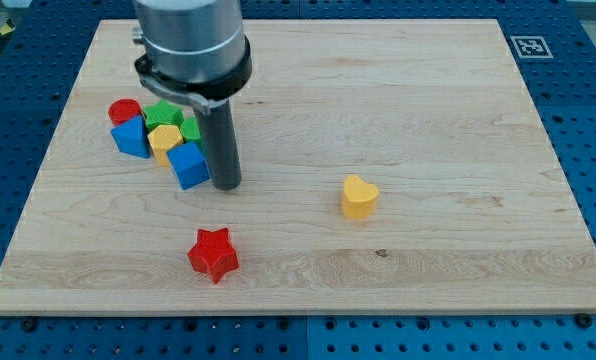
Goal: Slide the yellow hexagon along with yellow heart towards the bottom right
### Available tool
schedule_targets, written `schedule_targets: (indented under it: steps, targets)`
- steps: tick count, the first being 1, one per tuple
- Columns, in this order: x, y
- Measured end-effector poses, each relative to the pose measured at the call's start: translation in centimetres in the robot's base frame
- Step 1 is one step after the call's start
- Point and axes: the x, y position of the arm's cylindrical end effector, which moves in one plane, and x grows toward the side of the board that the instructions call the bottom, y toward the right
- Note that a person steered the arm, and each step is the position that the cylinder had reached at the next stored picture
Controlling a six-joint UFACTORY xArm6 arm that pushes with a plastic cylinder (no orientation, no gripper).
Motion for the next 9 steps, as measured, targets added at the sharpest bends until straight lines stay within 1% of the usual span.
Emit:
schedule_targets:
  steps: [1,3,4,5,6,7,8,9]
  targets:
    - [0.1,-4.7]
    - [5.0,-11.1]
    - [5.1,-13.8]
    - [5.0,-15.1]
    - [1.6,-19.2]
    - [-4.0,-19.2]
    - [-8.1,-18.8]
    - [-7.6,-15.2]
